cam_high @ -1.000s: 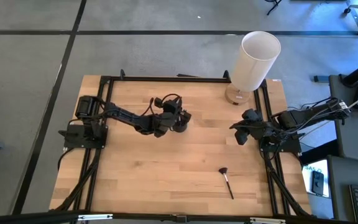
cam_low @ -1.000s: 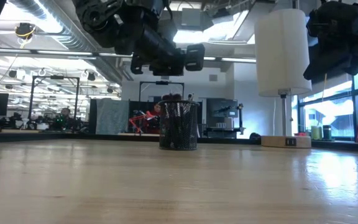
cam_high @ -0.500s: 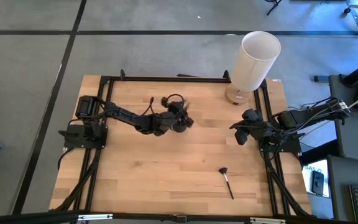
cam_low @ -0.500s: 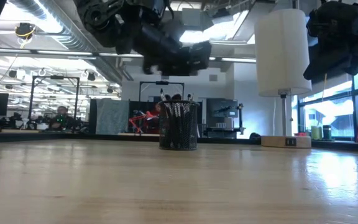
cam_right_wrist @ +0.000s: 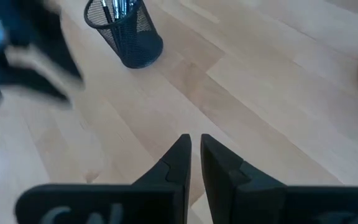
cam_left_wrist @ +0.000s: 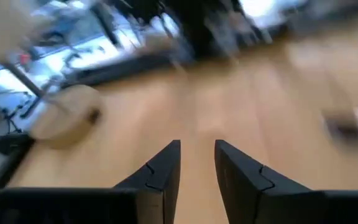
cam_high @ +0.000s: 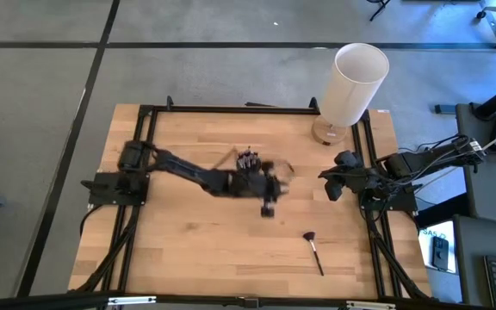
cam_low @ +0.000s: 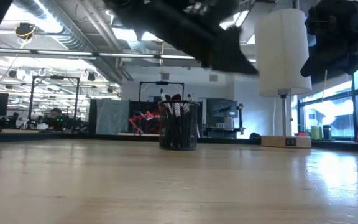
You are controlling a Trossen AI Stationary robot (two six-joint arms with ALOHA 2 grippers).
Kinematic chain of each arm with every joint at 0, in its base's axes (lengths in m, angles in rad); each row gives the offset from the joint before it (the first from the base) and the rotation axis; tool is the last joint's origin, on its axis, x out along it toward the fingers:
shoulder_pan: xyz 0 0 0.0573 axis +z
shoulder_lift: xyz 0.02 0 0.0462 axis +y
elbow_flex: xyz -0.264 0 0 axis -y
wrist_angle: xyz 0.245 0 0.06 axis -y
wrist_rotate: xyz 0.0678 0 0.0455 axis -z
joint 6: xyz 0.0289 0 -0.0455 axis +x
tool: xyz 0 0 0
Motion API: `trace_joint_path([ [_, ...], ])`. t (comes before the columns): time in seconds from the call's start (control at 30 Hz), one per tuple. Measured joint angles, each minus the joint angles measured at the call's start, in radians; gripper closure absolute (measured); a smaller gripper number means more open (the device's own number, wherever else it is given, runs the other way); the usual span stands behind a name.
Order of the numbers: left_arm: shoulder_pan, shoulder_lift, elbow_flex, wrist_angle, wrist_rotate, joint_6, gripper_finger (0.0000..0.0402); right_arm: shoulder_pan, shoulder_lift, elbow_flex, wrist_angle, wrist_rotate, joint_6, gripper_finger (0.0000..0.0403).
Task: Sort items
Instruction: Put the highlighter brush into the organizer
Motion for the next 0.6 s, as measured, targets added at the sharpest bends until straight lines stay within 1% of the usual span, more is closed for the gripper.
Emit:
trace_joint_path([
  [0.1,-0.045,0.109,0.111,-0.104,-0.027,0.146,0.0301,0.0,0.0,0.0,-0.001,-0.001,0.0,0.0366],
  [0.2,-0.067,0.218,0.219,-0.153,-0.035,0.219,0.0297,0.0,0.0,0.0,-0.005,-0.008,0.0,0.0366],
  [0.3,-0.082,0.317,0.325,-0.168,0.024,0.196,0.0294,0.0,-0.004,0.0,-0.017,-0.01,0.0,0.0366],
  [0.43,-0.1,0.414,0.461,-0.163,0.16,0.133,0.0293,0.0,-0.023,0.002,-0.051,-0.011,0.001,0.0366],
  [0.5,-0.11,0.449,0.508,-0.173,0.209,0.129,0.0292,0.0,-0.035,0.002,-0.071,-0.011,0.003,0.0366],
  [0.6,-0.127,0.477,0.552,-0.182,0.24,0.15,0.0288,0.0,-0.052,0.002,-0.076,-0.023,0.004,0.0366],
])
